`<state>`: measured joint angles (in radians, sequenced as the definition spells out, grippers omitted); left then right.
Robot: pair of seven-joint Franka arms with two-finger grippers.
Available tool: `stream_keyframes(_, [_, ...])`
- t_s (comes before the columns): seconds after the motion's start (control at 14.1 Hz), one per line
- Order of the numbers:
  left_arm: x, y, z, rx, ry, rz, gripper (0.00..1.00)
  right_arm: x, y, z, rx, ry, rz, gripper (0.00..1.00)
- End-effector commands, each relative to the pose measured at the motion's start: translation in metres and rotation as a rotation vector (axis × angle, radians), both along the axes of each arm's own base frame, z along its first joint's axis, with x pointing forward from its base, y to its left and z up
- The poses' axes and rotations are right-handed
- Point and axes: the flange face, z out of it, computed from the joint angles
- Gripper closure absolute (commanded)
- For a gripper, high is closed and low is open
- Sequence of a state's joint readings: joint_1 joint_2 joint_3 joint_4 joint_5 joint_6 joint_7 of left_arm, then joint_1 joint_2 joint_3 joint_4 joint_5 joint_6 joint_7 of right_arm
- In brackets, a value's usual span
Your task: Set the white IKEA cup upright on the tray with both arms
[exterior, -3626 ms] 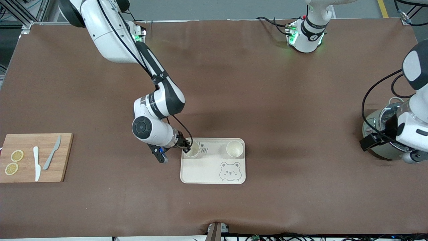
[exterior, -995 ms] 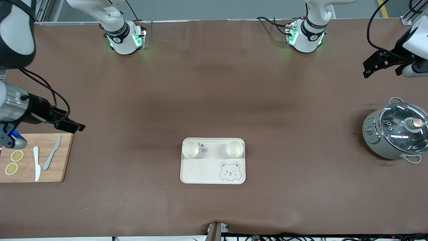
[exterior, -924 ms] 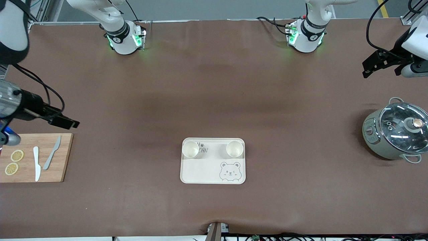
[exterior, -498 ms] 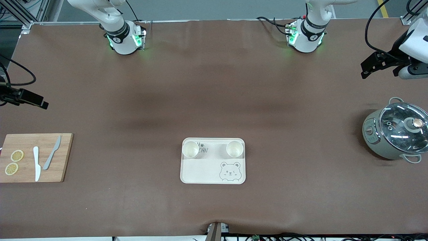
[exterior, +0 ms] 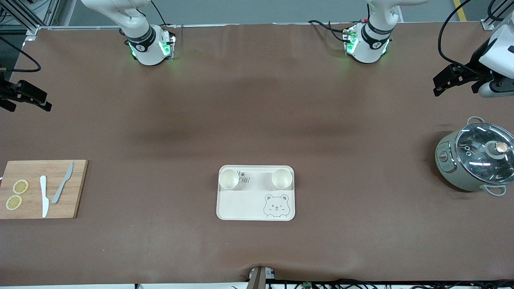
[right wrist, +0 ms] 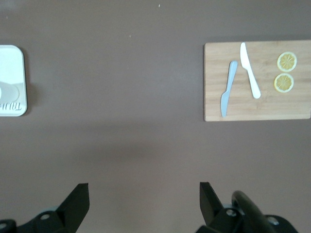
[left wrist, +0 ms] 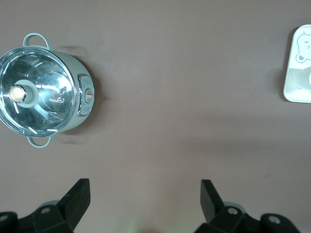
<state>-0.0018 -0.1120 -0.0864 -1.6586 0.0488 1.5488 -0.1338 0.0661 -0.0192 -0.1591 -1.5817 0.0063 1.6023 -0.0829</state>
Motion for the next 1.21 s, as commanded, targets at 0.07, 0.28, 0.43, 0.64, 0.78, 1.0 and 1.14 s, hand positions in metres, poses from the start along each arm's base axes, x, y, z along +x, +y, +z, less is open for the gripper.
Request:
stream_keyframes(0.07, [0.004,0.0,0.004,-0.011,-0.008,0.006,0.0,0.022,-0.016,-0.002,0.019,-0.019,-0.023,0.0])
stream_keyframes(0.28, [0.009,0.003,0.01,-0.016,-0.024,-0.004,0.0,0.02,-0.005,-0.001,0.067,-0.011,-0.018,0.0])
stream_keyframes(0.43, [0.01,0.003,0.01,-0.016,-0.024,-0.004,0.0,0.018,-0.001,-0.002,0.067,0.01,-0.007,0.0])
stream_keyframes(0.64, [0.012,0.003,0.006,-0.016,-0.016,-0.004,0.0,0.014,0.01,-0.001,-0.002,0.032,0.021,0.0])
stream_keyframes(0.78, [0.012,0.003,0.006,-0.018,-0.016,-0.004,0.0,0.01,0.005,-0.002,-0.01,0.049,0.021,0.0])
stream_keyframes(1.0, [0.012,0.003,0.005,-0.018,-0.013,-0.005,0.0,0.01,0.007,-0.001,-0.008,0.046,0.024,0.0])
stream_keyframes(1.14, [0.012,0.004,0.005,-0.018,-0.013,-0.005,0.0,0.009,0.006,-0.001,-0.006,0.051,0.021,0.0])
